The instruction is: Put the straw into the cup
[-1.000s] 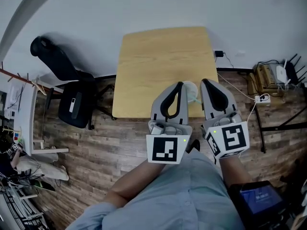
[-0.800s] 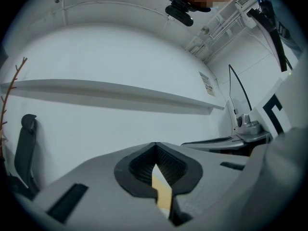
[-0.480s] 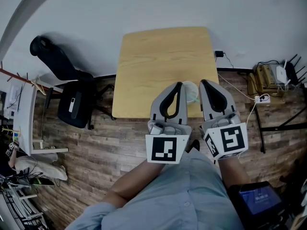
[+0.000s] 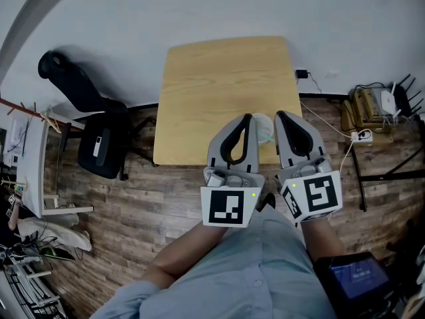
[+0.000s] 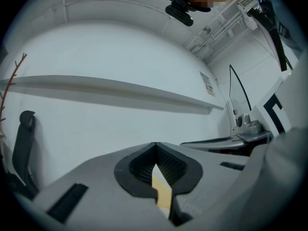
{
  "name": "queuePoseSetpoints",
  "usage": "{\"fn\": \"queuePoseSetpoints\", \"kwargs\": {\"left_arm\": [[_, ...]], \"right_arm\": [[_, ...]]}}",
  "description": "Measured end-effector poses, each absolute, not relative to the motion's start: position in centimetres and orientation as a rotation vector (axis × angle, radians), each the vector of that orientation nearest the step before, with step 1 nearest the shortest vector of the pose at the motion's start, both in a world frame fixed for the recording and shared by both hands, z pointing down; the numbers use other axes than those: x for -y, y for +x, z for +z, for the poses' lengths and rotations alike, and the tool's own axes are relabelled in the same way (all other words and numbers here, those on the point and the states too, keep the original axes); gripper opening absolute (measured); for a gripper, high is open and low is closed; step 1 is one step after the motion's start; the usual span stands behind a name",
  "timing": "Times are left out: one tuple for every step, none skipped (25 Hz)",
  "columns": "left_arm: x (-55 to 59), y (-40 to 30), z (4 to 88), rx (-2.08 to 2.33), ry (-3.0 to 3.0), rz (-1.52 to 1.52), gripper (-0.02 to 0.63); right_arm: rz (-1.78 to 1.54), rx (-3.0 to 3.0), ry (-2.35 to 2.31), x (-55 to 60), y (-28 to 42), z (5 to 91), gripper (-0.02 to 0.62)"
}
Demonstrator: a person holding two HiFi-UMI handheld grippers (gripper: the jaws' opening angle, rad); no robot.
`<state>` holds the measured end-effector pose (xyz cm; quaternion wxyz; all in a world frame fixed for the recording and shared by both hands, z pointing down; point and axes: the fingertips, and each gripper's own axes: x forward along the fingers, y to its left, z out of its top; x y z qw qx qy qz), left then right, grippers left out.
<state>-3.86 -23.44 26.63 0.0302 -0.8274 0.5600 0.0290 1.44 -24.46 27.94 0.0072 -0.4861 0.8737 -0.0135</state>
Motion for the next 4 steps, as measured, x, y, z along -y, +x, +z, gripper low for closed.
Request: {"fn": "queuePoseSetpoints", "kwargs": {"left_arm": [[23.50, -3.84, 26.64, -1.727, -2.551, 0.090, -0.008], [23.56, -3.83, 26.64, -1.728, -2.552, 0.092, -0.008], [23.63, -3.82, 26.63, -1.730, -2.552, 0.095, -0.008], [23.71, -3.82, 26.63, -1.731, -2.553, 0.098, -0.008]], "right_arm": [[-0.043, -2.733, -1.521, 24.51, 1.46, 27.95, -0.001], [-0.044, -2.733, -1.520, 24.55, 1.47, 27.96, -0.002], [-0.045, -2.734, -1.520, 24.61, 1.48, 27.97, -0.001], [-0.045, -2.734, -1.520, 24.66, 1.48, 27.99, 0.000]]}}
